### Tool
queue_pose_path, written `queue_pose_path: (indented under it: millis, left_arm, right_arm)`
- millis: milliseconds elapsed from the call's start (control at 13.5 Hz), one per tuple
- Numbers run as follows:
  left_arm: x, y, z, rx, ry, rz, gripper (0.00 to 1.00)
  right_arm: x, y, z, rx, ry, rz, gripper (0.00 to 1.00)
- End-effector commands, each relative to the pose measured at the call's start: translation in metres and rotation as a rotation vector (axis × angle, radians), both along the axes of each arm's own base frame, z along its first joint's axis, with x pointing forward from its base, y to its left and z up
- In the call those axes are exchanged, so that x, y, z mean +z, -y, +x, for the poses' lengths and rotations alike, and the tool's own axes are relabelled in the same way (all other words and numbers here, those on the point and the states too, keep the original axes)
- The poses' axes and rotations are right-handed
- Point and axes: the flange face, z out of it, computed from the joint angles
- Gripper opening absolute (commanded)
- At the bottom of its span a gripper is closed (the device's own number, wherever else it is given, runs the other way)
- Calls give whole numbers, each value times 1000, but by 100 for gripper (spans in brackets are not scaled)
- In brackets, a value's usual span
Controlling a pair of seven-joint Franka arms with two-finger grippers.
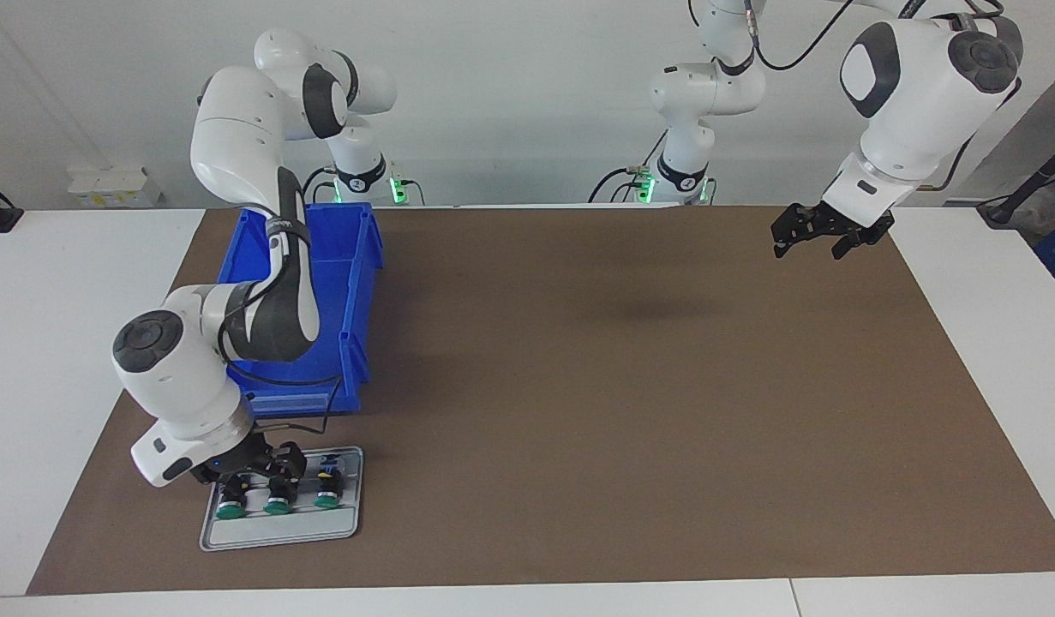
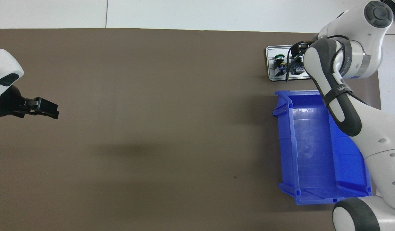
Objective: Place and press button with both arms
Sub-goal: 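Grasp the middle green button with the right gripper and lift it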
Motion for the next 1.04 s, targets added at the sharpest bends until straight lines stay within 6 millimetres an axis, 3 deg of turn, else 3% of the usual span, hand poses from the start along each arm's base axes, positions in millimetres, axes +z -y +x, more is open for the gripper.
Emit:
queue_pose_path:
  millis: [0,444,741,963]
  left_arm:
    - [2,-2,-9,0,-4,-4,100]
    - [2,-2,-9,0,-2,-4,100]
    - [2,-2,-9,0,-2,-4,100]
    - [2,-2,-9,0,-4,-4,100]
  right_arm:
    - [-8,4,7,31,26,-18,84]
    - [-31,14,7,18,57,-19,77]
    - [-34,12,5,18,55,-14,73]
    - [-48,7,0,21,54,-10,72]
